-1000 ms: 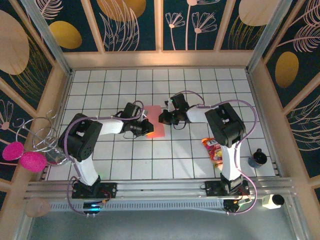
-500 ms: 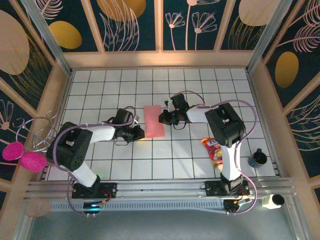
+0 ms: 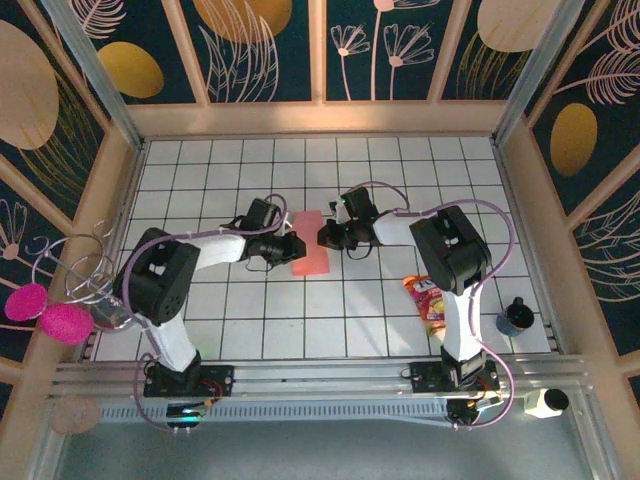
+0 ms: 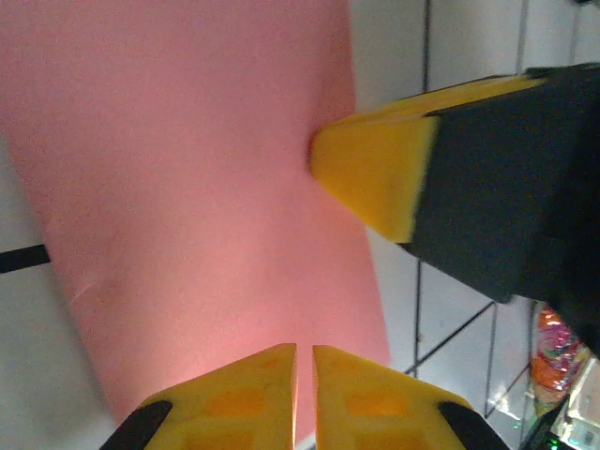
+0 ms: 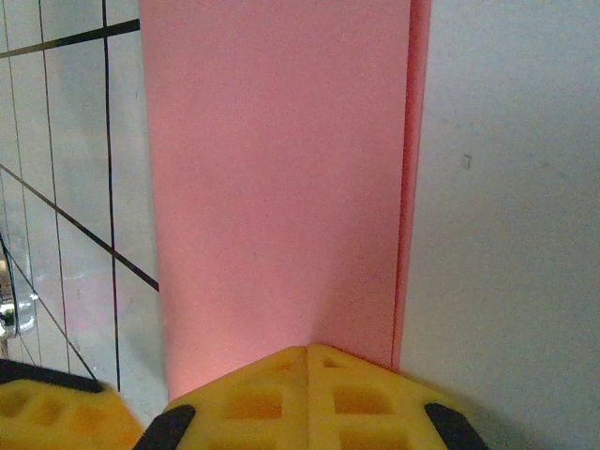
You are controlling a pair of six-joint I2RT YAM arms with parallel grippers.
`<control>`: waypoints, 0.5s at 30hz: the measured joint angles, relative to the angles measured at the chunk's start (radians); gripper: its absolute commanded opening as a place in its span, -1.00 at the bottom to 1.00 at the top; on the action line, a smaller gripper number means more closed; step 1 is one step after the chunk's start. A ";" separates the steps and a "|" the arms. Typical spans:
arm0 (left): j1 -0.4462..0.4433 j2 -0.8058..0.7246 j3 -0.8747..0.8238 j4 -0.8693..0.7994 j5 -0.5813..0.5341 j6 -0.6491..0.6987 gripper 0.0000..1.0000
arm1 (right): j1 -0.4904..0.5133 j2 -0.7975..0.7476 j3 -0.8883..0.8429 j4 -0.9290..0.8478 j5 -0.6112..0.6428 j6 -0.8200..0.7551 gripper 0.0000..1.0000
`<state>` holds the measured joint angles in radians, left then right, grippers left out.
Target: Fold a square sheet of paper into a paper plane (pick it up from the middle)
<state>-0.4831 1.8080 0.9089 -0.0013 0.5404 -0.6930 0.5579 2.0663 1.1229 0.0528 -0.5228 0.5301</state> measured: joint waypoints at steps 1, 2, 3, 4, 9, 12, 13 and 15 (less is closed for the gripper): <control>-0.001 0.016 0.002 -0.003 -0.002 0.000 -0.75 | 0.000 0.000 0.000 0.000 0.000 0.000 -1.00; -0.001 0.027 0.002 -0.003 -0.003 0.000 -0.75 | 0.000 0.000 0.000 0.000 0.000 0.000 -1.00; -0.001 0.039 0.002 -0.003 -0.003 0.000 -0.75 | 0.000 0.000 0.000 0.000 0.000 0.000 -1.00; 0.000 0.049 0.002 -0.002 0.001 0.000 -0.75 | 0.000 0.000 0.000 0.000 0.000 0.000 -1.00; 0.004 0.047 -0.004 0.001 -0.006 0.011 -0.75 | 0.000 0.000 0.000 0.000 0.001 0.000 -1.00; 0.010 0.020 -0.047 0.032 -0.018 0.020 -0.75 | 0.000 0.000 0.000 0.000 0.001 0.000 -1.00; 0.018 -0.001 -0.071 0.035 -0.022 0.023 -0.75 | 0.000 0.000 0.000 0.000 0.001 0.000 -1.00; 0.039 -0.044 -0.115 0.024 -0.030 0.027 -0.75 | 0.000 0.000 0.000 0.000 0.001 0.000 -1.00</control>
<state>-0.4438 1.7641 0.7940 0.0231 0.5106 -0.6659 0.5579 2.0663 1.1229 0.0528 -0.5220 0.5301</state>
